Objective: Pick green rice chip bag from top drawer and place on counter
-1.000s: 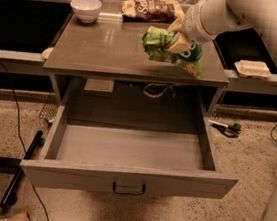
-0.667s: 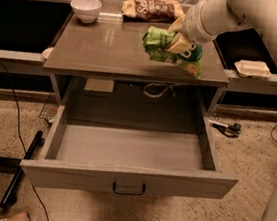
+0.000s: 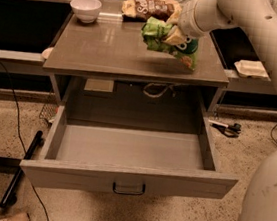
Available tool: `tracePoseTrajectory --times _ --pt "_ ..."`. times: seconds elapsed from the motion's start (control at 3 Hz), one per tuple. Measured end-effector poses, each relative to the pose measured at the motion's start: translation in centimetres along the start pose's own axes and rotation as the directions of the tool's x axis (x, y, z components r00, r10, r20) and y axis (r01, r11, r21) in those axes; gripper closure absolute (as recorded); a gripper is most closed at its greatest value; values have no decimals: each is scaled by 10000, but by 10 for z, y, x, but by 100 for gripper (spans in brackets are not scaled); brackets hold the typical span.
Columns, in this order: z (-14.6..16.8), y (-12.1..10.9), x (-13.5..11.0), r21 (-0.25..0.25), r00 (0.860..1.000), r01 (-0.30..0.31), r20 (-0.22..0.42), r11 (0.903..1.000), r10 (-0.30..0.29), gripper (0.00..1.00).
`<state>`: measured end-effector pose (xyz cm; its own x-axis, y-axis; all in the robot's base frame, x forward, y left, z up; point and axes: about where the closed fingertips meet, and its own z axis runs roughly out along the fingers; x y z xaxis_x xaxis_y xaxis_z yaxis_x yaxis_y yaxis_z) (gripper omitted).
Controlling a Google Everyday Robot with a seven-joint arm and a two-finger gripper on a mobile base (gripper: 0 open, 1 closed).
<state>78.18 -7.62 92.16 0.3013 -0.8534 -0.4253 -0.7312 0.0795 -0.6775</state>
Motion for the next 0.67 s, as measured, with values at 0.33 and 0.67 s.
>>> tracePoseTrajectory --times 0.33,0.67 --pt "13 -13 3 324 10000 -80 14 9994 79 88" --pt "22 -22 4 503 9999 -94 105 9987 89 64"
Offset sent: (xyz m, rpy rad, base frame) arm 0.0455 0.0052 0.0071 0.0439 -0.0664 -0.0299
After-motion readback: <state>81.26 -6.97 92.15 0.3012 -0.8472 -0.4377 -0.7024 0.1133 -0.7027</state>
